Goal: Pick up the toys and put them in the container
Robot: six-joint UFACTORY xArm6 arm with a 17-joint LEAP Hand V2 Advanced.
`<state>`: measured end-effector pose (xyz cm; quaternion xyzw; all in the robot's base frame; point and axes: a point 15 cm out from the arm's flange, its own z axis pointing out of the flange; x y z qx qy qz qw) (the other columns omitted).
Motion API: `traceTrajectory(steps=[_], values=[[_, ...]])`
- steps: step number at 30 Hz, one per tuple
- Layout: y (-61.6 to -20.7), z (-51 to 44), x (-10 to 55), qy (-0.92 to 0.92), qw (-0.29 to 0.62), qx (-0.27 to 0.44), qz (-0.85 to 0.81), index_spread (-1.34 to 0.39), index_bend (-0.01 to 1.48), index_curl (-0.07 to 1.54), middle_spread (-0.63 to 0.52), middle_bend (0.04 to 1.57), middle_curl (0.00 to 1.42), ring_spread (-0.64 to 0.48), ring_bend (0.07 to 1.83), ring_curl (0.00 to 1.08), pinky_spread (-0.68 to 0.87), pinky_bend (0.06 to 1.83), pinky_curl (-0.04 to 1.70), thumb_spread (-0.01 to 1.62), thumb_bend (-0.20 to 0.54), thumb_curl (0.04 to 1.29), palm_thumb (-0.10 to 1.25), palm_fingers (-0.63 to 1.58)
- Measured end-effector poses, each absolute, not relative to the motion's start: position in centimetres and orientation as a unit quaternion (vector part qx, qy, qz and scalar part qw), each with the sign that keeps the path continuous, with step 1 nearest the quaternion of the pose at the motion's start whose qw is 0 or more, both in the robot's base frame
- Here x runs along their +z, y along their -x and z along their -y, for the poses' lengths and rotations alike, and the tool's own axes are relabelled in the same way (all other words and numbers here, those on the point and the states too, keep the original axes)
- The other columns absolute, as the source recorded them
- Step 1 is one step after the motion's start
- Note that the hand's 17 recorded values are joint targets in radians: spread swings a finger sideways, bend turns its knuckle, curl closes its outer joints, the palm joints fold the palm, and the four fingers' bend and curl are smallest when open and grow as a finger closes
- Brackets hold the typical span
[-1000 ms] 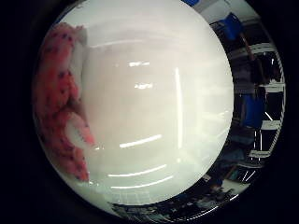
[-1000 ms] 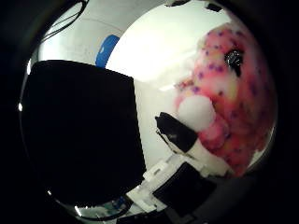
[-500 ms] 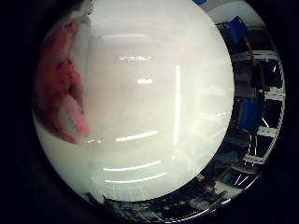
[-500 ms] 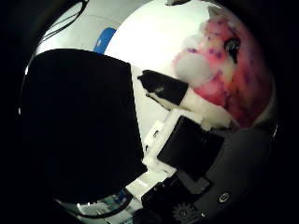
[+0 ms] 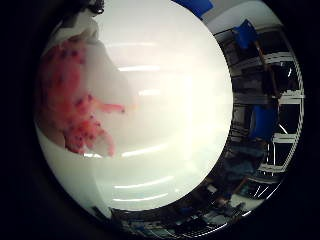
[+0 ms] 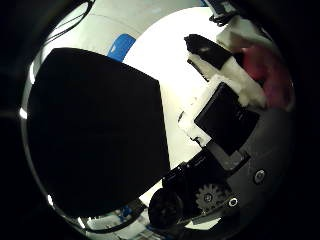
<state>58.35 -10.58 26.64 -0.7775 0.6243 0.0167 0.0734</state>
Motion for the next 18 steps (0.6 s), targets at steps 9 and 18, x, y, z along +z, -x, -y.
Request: traceTrajectory(steps=[9,18], values=[[-50.9,12.6,38.1,0.76,0.075,0.009,-0.646,-0.19,1.18,0.73,-0.1,1.41,0.7,-0.21,1.38,0.72,-0.17,1.31,0.89,1.18,-0.011,0.55,1.01,1.1],[-42.7,13.4,49.0,0.747,0.082,-0.052,-0.657,-0.19,1.17,0.74,-0.1,1.41,0.69,-0.22,1.37,0.74,-0.18,1.23,0.99,1.19,-0.011,0.56,0.99,1.11]])
